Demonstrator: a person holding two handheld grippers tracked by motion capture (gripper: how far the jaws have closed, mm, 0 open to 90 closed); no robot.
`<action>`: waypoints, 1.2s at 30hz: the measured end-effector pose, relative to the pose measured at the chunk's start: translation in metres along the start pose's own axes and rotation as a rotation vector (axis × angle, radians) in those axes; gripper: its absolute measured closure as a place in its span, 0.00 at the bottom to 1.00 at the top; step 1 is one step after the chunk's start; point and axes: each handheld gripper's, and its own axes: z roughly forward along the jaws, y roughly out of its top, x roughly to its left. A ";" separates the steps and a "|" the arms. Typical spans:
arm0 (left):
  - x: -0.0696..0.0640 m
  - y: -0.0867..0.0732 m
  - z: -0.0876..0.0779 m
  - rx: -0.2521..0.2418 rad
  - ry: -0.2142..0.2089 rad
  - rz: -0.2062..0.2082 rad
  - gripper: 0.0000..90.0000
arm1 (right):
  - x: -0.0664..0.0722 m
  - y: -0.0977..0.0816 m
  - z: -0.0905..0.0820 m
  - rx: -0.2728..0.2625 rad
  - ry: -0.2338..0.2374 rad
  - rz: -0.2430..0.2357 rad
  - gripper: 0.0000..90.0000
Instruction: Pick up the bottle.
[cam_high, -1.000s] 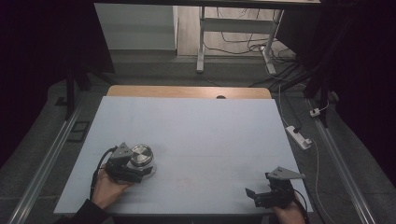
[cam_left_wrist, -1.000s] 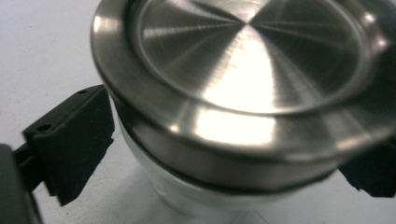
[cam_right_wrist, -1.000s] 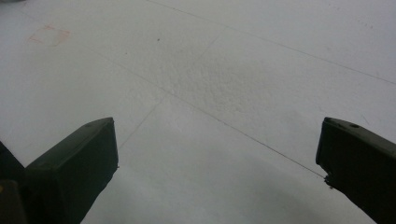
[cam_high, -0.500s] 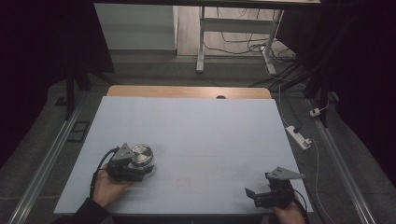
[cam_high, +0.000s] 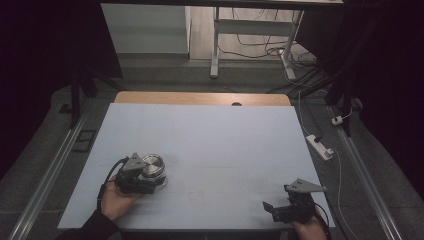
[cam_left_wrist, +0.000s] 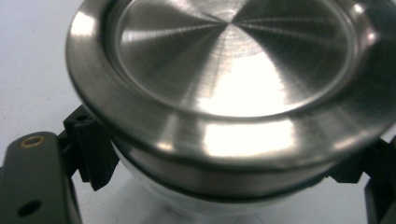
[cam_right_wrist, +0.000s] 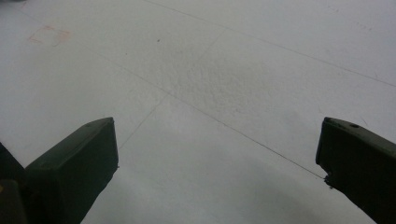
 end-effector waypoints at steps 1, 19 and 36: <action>0.000 0.001 0.000 0.003 -0.002 0.002 0.17 | 0.000 0.000 0.000 0.000 0.000 0.000 0.00; -0.010 0.024 -0.001 -0.013 -0.072 0.054 0.17 | -0.001 0.000 0.000 0.000 -0.001 0.008 0.00; -0.028 0.062 0.013 -0.028 -0.119 0.142 0.17 | -0.001 0.000 -0.001 -0.004 0.001 0.008 0.00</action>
